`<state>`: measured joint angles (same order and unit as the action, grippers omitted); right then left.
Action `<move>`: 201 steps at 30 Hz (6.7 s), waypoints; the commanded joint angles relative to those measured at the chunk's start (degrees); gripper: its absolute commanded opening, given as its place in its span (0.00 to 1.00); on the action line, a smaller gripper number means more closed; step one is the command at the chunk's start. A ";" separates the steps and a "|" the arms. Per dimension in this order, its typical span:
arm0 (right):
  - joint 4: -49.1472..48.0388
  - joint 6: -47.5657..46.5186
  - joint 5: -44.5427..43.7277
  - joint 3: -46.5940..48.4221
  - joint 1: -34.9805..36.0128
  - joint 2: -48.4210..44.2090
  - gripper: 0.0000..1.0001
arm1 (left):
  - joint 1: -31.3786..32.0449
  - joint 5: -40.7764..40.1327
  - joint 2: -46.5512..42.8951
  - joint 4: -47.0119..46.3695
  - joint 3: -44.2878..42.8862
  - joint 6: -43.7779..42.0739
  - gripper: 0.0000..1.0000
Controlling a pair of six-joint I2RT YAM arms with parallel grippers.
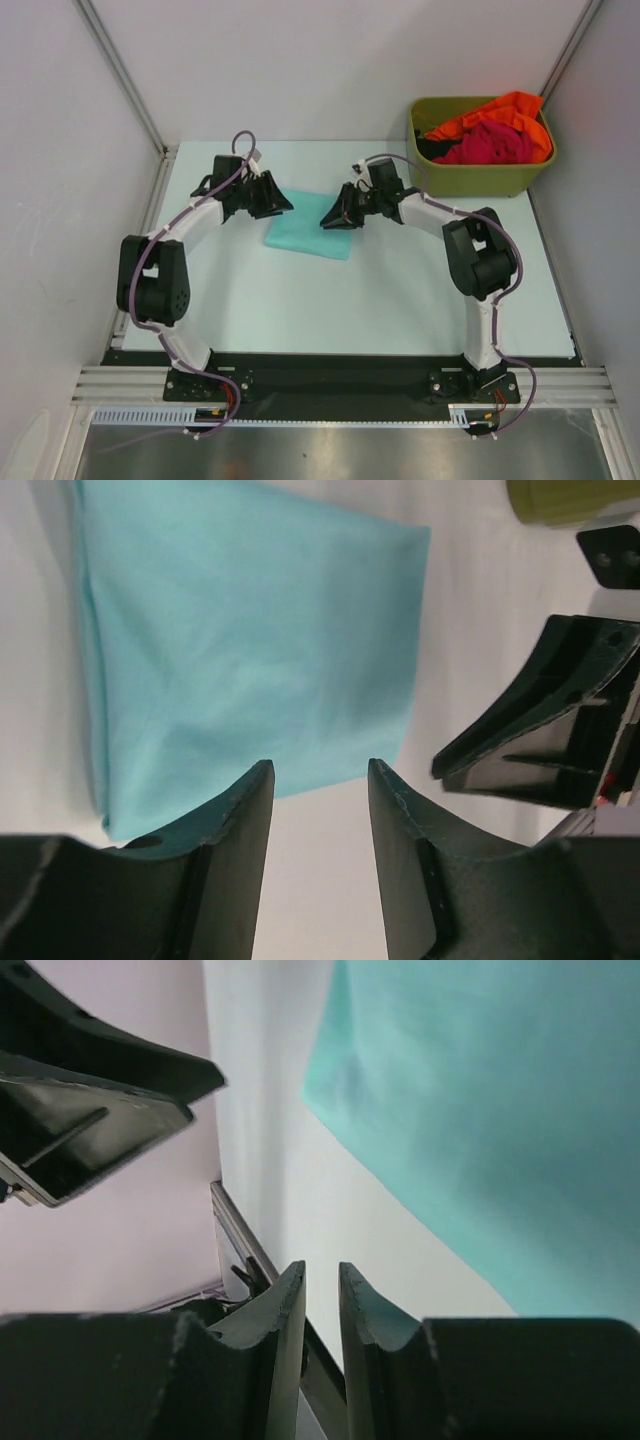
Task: Fold and stack the t-shirts
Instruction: Fold the tshirt, then neatly place the folded tshirt to the corner
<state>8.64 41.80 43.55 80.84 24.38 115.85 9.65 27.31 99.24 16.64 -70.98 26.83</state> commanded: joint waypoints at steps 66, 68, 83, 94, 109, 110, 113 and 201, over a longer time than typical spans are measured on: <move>-11.28 3.81 -8.13 20.75 -5.57 22.39 0.32 | -4.55 10.13 31.53 -38.79 -14.44 25.64 0.38; -11.89 3.81 -7.78 21.99 -7.14 23.89 0.32 | -4.81 10.31 34.78 -39.84 -17.69 26.43 0.39; -0.58 -1.10 -10.41 32.79 -10.67 30.93 0.44 | -6.13 8.55 42.18 -30.40 -27.36 24.09 0.40; 22.28 -11.73 -21.73 47.05 -6.01 23.82 0.65 | -5.35 0.29 16.36 -2.06 -25.48 4.38 0.54; 34.16 -19.12 -23.96 36.85 -6.10 16.77 0.87 | 1.16 1.17 -37.35 3.21 23.34 3.85 0.55; 33.98 -20.17 -23.69 37.37 -6.10 17.82 0.86 | 1.07 0.56 -38.67 5.31 23.60 3.41 0.55; 33.63 -21.58 -23.16 39.39 -6.10 20.19 0.85 | 1.16 0.37 -42.19 6.73 24.83 3.93 0.56; 35.65 -2.69 -61.30 -38.47 -74.30 -47.65 0.00 | 5.03 19.01 -44.31 -2.49 36.97 3.14 0.54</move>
<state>44.77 40.42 -14.33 42.33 -48.66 68.38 15.07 44.25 54.61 15.11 -32.21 32.34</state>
